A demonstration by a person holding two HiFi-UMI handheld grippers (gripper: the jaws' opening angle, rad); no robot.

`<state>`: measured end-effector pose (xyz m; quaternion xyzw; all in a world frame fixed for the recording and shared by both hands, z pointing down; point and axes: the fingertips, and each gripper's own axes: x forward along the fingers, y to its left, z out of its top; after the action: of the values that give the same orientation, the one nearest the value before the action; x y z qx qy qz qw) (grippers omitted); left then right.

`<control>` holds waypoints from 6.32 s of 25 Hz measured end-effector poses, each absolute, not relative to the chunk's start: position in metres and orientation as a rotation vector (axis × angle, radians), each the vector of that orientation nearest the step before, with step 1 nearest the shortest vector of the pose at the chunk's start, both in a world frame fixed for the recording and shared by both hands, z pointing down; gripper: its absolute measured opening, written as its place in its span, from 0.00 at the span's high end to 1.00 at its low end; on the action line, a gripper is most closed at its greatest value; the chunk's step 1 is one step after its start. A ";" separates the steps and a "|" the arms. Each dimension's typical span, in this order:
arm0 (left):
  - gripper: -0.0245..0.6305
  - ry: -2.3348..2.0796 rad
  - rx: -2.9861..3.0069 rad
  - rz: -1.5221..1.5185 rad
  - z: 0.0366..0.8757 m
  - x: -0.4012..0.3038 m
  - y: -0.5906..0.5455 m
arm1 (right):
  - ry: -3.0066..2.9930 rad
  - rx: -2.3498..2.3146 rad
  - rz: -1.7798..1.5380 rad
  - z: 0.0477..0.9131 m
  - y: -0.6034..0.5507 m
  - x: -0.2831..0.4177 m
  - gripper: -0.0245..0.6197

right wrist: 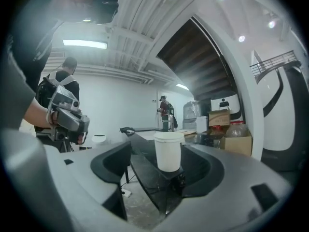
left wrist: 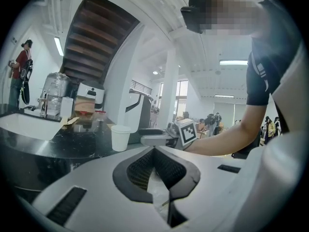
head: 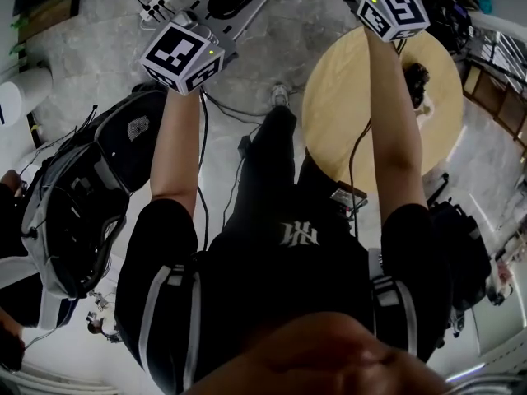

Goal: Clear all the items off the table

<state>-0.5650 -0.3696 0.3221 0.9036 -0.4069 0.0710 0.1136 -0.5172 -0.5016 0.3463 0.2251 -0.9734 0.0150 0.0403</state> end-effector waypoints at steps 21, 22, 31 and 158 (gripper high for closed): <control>0.94 -1.043 2.687 0.008 0.189 -0.295 -0.127 | -3.110 0.511 -0.055 0.166 -0.149 -0.223 0.96; 0.94 -1.025 2.693 0.009 0.187 -0.273 -0.108 | -3.123 0.530 -0.050 0.159 -0.130 -0.201 0.96; 0.94 -0.858 2.693 0.016 0.188 -0.145 0.013 | -3.139 0.720 0.175 0.158 -0.029 -0.037 0.96; 0.94 -0.948 2.526 0.266 0.438 -0.074 -0.099 | -2.485 0.256 -0.008 0.526 -0.199 -0.040 0.69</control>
<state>-0.0739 -0.0993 0.4380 0.9102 -0.3416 0.0957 0.2136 -0.0400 -0.1990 0.5262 0.0971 -0.9436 -0.0030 0.3164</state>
